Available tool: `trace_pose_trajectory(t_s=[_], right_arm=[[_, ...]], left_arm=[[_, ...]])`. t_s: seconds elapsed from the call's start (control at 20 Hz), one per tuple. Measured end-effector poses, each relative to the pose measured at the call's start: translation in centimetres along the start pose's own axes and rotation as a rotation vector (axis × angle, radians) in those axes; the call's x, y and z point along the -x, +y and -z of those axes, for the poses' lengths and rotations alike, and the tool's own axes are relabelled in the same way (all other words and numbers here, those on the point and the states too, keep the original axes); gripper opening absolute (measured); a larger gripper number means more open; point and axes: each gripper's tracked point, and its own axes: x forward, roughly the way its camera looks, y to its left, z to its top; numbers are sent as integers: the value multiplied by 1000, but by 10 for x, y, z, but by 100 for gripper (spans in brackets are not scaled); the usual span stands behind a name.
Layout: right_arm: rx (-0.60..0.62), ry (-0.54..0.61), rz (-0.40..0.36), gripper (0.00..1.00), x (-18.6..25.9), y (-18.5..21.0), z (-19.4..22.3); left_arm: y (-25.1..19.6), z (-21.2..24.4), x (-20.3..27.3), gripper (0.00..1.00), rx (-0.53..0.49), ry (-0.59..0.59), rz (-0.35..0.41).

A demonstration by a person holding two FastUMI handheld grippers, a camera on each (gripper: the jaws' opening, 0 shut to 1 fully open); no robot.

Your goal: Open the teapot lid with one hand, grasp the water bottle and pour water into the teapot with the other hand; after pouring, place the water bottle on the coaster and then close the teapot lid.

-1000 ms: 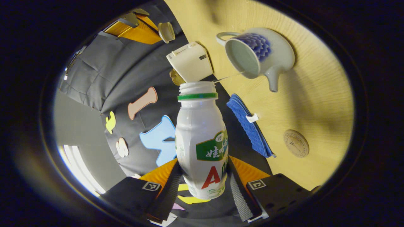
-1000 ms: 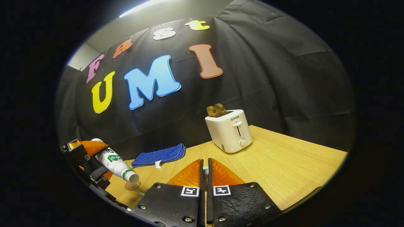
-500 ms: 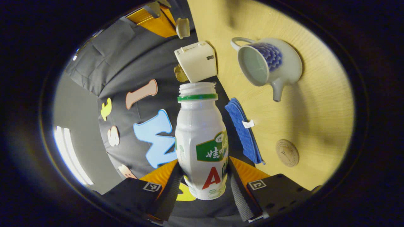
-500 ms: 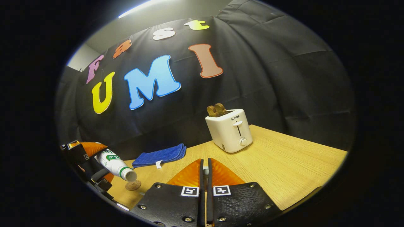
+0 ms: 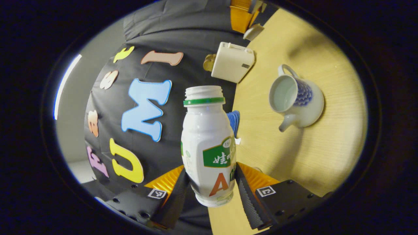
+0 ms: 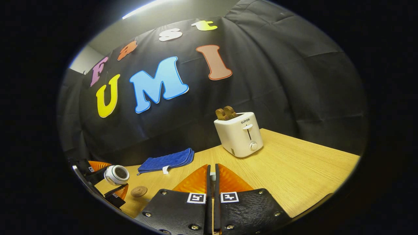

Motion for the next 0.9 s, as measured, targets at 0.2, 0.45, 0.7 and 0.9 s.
trace_pose_trajectory(t_s=[0.2,0.45,0.7,0.9], right_arm=[[14,13,-49,2,-1,15,6],[42,33,-145,2,-1,44,16],[130,56,-262,2,5,86,34],[205,84,-312,2,3,111,49]], left_arm=[[-3,9,-4,90,225,13,22],[-2,24,2,91,479,29,52],[8,33,7,85,712,29,65],[11,41,17,83,899,19,80]])
